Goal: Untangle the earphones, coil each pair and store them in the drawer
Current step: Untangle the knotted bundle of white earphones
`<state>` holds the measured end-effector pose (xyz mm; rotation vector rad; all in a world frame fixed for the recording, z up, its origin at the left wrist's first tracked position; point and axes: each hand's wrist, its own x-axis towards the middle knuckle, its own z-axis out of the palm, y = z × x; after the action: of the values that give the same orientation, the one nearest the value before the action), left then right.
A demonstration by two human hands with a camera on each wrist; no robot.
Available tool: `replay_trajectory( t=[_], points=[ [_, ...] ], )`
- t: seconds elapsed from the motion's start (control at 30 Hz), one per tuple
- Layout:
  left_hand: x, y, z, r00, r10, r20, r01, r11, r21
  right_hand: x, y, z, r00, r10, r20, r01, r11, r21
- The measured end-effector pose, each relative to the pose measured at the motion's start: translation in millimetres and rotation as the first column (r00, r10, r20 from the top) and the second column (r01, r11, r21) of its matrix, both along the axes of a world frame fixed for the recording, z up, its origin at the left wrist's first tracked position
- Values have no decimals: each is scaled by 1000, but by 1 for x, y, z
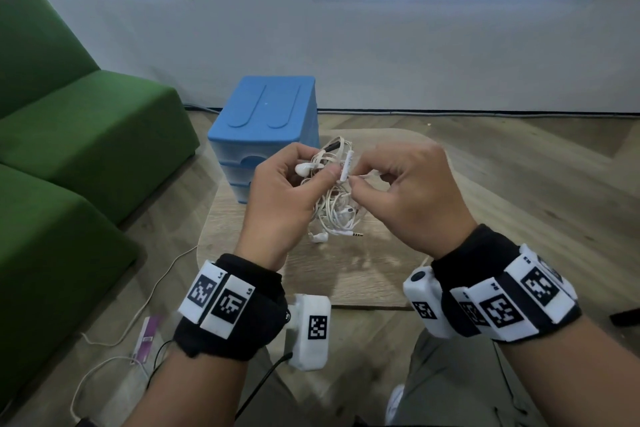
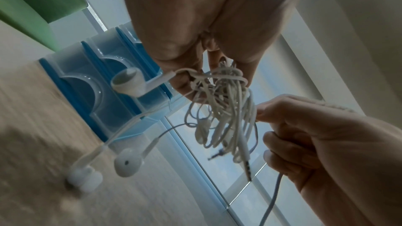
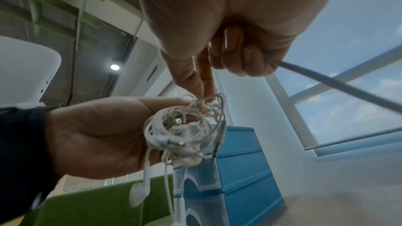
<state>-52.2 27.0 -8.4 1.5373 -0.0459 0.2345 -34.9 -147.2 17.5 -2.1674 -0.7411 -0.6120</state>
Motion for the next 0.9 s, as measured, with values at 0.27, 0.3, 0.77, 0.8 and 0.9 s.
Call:
replay_trajectory(
  t=[0.27,0.3,0.77,0.8,0.9],
  points=[
    [0,0,0,997,-70,-31,66,991,-112,-1,2,-4,999,53,2,-53,999,-9],
    [0,1,-1,997,-73,-30,69,991,-112,-1,2,-4,997,69,-19,-70,997,-24],
    [-3,1,5,979,-204,-11,189,925,-329,14,-22,13,862,189,-469,-22,941,339],
    [-2,2,4,978,-209,-8,196,928,-318,14,-21,13,839,204,-504,-20,938,346],
    [-2,2,4,976,-218,-2,210,941,-265,16,-19,17,765,267,-587,-12,916,401]
  ],
)
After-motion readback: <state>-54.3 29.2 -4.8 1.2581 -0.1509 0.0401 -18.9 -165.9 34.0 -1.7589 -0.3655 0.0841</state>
